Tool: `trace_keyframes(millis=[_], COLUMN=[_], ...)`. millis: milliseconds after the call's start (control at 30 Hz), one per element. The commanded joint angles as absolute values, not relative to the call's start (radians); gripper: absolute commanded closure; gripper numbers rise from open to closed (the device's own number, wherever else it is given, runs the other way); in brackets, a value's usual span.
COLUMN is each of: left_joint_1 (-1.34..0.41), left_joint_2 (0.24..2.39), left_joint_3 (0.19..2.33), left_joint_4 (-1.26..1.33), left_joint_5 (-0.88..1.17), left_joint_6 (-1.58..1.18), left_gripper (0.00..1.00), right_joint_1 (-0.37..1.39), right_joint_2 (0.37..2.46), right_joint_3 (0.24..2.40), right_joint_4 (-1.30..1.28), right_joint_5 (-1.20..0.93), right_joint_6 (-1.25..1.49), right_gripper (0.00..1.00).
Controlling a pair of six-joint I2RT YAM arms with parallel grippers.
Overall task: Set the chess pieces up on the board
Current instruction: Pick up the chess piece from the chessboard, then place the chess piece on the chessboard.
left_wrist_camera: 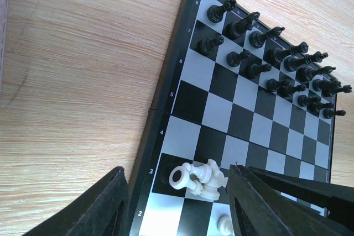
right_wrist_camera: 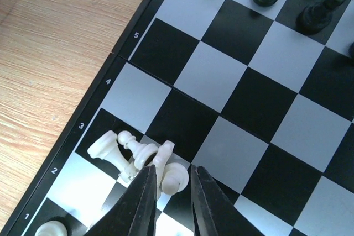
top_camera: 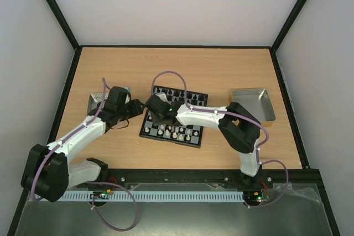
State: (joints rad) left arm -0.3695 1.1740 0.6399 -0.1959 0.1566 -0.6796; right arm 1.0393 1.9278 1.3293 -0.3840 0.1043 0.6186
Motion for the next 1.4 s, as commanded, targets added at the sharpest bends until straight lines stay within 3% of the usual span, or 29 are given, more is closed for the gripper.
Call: trace_keyframes(millis=[0, 267, 433, 633, 967, 1367], left_joint_1=[-0.361, -0.357, -0.356, -0.351, -0.285, -0.242], left_joint_2=[1.183, 1.186, 1.182, 1.158, 1.054, 1.045], left_joint_3=[0.631, 0.629, 0.63, 0.63, 0.589, 0.566], left_joint_4=[-0.178, -0.178, -0.179, -0.188, -0.197, -0.19], left_joint_5=[0.172, 0.181, 0.18, 0.146, 0.074, 0.123], left_joint_6=[-0.67, -0.668, -0.67, -0.687, -0.75, -0.747], left_gripper=[0.49, 0.49, 0.49, 0.49, 0.49, 0.49], right_joint_1=[1.033, 1.031, 1.03, 1.03, 1.073, 1.103], right_joint_2=[1.96, 1.985, 1.979, 1.941, 1.902, 2.01], right_joint_3=[1.36, 1.367, 1.364, 1.375, 1.415, 1.485], right_joint_4=[-0.39, -0.391, -0.397, -0.412, -0.419, -0.429], right_joint_5=[0.118, 0.104, 0.149, 0.243, 0.119, -0.004], right_joint_6=[0.606, 0.591, 0.591, 0.59, 0.537, 0.502], right_gripper=[0.84, 0.84, 0.92, 0.93, 0.93, 0.93])
